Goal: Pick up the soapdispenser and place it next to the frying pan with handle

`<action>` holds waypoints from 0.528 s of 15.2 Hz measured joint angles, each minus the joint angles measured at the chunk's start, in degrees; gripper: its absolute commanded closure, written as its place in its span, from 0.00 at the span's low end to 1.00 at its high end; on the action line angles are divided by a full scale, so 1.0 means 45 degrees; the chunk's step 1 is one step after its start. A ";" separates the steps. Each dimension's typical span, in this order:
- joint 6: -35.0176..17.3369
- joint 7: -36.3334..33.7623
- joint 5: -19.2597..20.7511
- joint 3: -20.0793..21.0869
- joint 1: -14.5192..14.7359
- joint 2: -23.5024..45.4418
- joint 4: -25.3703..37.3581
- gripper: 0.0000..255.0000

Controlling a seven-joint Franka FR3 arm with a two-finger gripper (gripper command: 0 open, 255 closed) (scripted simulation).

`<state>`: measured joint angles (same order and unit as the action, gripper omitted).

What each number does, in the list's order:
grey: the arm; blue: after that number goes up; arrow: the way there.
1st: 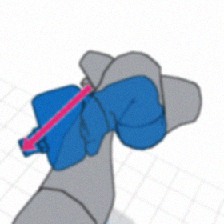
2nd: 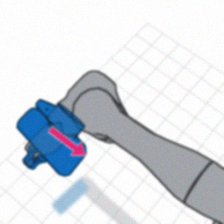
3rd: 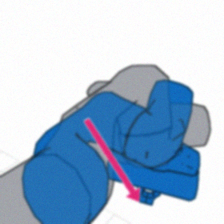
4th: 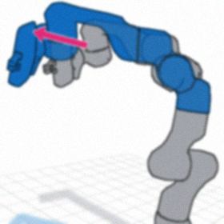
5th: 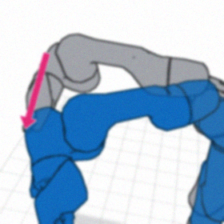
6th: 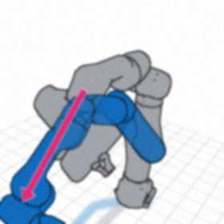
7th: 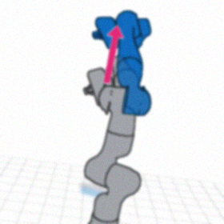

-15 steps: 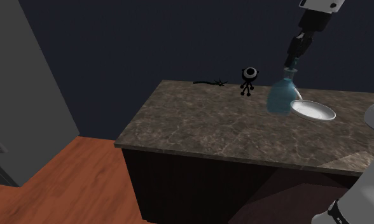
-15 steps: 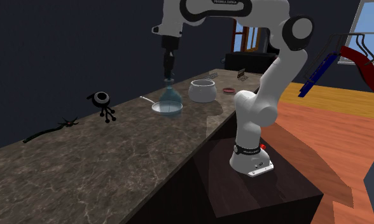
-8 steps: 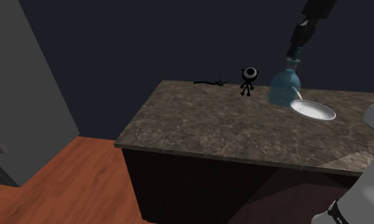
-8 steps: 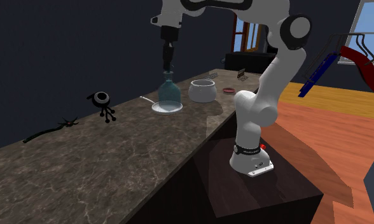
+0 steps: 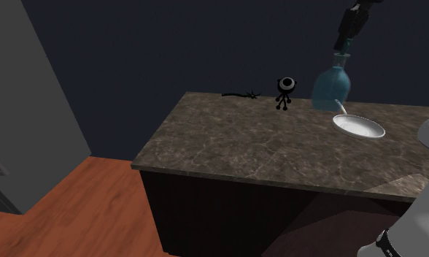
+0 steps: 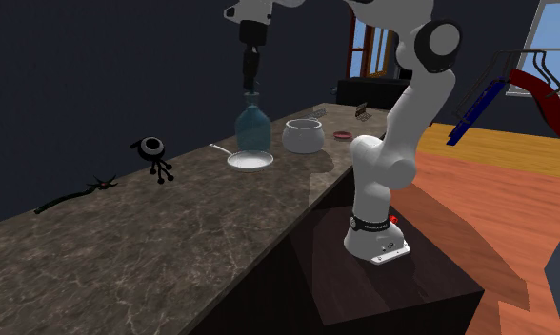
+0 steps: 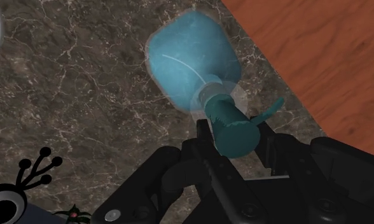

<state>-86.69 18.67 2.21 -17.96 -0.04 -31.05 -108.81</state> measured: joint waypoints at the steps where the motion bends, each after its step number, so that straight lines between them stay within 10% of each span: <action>1: 0.0176 -0.0003 -0.0015 0.0002 0.0012 0.0058 0.0234 1.00; 8: 0.0562 0.1271 -0.0187 -0.1198 0.0042 0.1661 0.2159 1.00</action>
<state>-84.16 24.39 1.37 -23.35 0.15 -23.57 -99.09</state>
